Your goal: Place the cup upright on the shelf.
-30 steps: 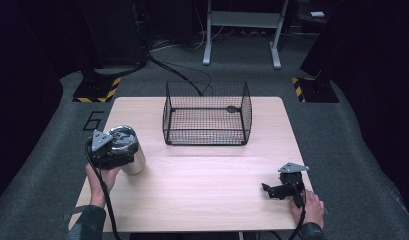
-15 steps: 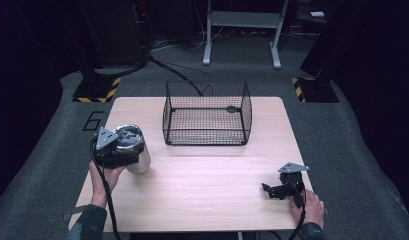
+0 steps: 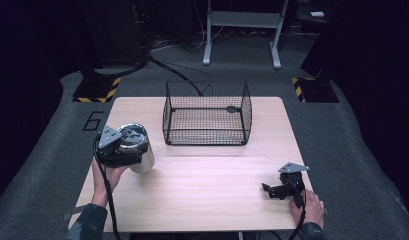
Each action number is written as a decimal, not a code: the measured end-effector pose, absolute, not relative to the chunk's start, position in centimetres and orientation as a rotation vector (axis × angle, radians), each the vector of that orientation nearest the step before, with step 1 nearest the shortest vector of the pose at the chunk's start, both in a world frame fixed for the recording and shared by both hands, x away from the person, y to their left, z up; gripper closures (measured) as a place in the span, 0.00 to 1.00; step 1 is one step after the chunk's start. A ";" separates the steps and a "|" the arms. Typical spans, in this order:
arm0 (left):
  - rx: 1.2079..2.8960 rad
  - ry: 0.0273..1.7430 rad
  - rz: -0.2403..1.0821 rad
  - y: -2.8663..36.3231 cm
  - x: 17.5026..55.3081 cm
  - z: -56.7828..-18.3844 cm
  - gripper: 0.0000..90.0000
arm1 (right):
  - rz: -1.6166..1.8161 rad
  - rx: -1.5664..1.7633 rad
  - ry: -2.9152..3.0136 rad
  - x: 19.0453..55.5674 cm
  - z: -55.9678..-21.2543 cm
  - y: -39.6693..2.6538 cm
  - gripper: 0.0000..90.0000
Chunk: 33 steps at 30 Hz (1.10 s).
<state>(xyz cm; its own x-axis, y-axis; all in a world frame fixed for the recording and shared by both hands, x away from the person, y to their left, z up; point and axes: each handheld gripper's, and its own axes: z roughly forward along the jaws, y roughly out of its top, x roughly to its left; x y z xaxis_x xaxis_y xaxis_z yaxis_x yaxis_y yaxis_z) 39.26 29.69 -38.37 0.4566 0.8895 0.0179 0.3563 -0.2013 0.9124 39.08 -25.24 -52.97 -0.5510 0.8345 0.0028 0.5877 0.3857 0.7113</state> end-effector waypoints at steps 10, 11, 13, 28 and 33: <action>1.798 1.019 0.687 28.5 39.7 -37.5 0.05 | 0.960 1.232 2.294 39.1 -53.0 -25.3 0.00; 1.797 1.012 0.689 28.3 39.7 -37.3 0.05 | 0.960 1.226 2.294 39.1 -53.0 -25.3 0.00; 1.804 0.998 0.675 28.1 39.8 -37.1 0.05 | 0.960 1.229 2.294 39.1 -53.0 -25.3 0.00; 1.833 0.924 0.633 25.8 40.5 -35.5 0.05 | 0.960 1.227 2.294 39.1 -53.0 -25.3 0.00; 1.848 0.891 0.615 25.1 40.8 -35.0 0.05 | 0.960 1.229 2.294 39.1 -53.0 -25.3 0.00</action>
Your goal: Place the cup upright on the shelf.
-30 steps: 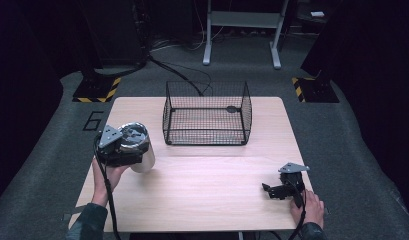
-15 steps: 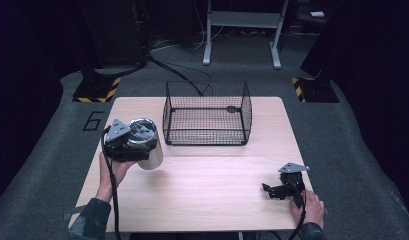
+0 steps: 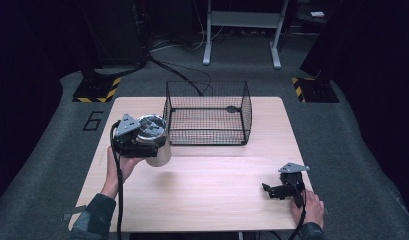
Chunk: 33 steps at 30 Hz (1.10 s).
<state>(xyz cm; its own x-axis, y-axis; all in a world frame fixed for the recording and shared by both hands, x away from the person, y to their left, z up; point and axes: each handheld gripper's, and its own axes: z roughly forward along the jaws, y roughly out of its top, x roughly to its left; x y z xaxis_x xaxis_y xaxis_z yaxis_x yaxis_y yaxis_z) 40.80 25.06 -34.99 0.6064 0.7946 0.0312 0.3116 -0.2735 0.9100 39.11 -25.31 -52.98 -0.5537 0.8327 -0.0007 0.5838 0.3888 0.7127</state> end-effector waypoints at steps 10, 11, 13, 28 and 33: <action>1.860 0.860 0.595 23.7 41.5 -34.3 0.05 | 0.960 1.226 2.295 39.1 -53.0 -25.3 0.00; 1.859 0.858 0.595 23.6 41.6 -34.2 0.05 | 0.960 1.225 2.295 39.1 -53.0 -25.3 0.00; 1.853 0.857 0.588 23.4 41.8 -34.0 0.05 | 0.960 1.226 2.294 39.1 -53.0 -25.3 0.00; 1.846 0.841 0.545 21.3 43.7 -33.5 0.04 | 0.960 1.225 2.295 39.1 -53.0 -25.3 0.00; 1.848 0.836 0.537 20.8 44.0 -33.4 0.05 | 0.960 1.225 2.295 39.1 -53.0 -25.3 0.00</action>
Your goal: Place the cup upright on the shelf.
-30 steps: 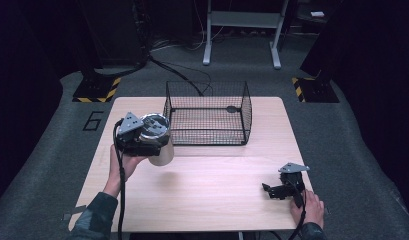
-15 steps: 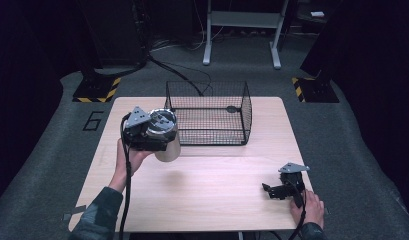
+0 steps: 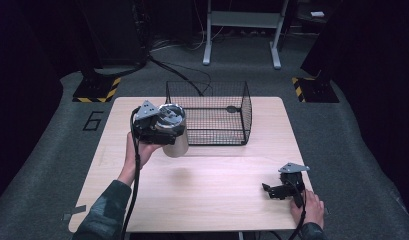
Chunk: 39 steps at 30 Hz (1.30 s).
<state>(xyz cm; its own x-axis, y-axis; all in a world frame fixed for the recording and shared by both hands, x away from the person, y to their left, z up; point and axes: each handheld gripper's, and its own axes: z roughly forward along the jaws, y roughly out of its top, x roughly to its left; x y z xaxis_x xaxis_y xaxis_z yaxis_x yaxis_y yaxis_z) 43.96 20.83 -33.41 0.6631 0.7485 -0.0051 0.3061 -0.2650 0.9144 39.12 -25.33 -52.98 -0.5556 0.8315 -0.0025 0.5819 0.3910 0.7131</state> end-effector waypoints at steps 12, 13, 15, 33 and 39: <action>1.840 0.812 0.528 19.3 45.1 -32.5 0.05 | 0.960 1.224 2.294 39.1 -53.0 -25.3 0.00; 1.840 0.812 0.528 19.3 45.1 -32.5 0.05 | 0.960 1.224 2.294 39.1 -53.0 -25.3 0.00; 1.848 0.807 0.527 19.0 45.5 -32.2 0.05 | 0.960 1.224 2.296 39.1 -53.0 -25.3 0.00; 1.846 0.789 0.541 17.4 47.3 -30.6 0.05 | 0.960 1.223 2.296 39.1 -53.0 -25.3 0.00; 1.844 0.796 0.542 16.9 48.2 -30.4 0.04 | 0.960 1.222 2.296 39.1 -53.0 -25.4 0.00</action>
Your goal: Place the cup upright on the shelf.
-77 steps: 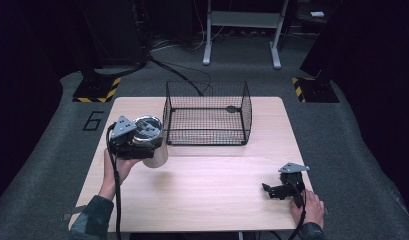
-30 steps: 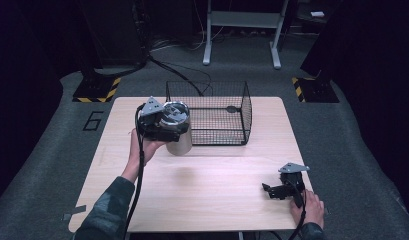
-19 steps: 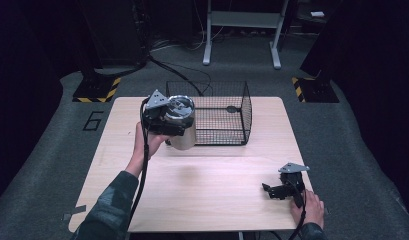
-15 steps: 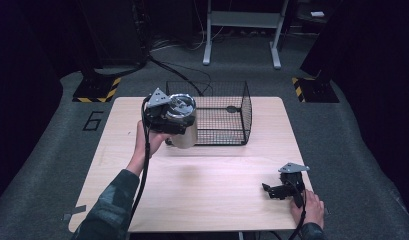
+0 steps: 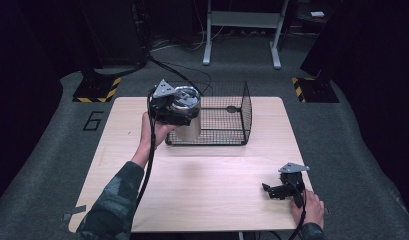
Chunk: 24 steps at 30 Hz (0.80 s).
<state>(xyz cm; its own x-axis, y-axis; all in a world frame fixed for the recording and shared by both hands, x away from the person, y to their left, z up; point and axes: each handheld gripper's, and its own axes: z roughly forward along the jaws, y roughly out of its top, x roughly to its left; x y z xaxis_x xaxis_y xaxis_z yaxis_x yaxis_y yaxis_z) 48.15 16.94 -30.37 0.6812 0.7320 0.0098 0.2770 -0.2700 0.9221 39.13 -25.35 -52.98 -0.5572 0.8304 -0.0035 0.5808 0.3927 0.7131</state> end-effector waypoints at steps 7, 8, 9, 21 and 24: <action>1.837 0.804 0.555 16.5 49.0 -30.0 0.04 | 0.960 1.225 2.296 39.1 -53.0 -25.3 0.00; 1.828 0.809 0.558 16.4 49.1 -30.0 0.04 | 0.960 1.223 2.296 39.1 -53.0 -25.4 0.00; 1.833 0.808 0.560 16.4 49.3 -30.0 0.05 | 0.959 1.222 2.296 39.1 -53.0 -25.4 0.00; 1.830 0.837 0.580 15.6 51.0 -30.1 0.04 | 0.961 1.227 2.296 39.1 -53.0 -25.3 0.00; 1.828 0.843 0.584 15.3 51.4 -30.1 0.04 | 0.960 1.225 2.296 39.1 -53.0 -25.4 0.00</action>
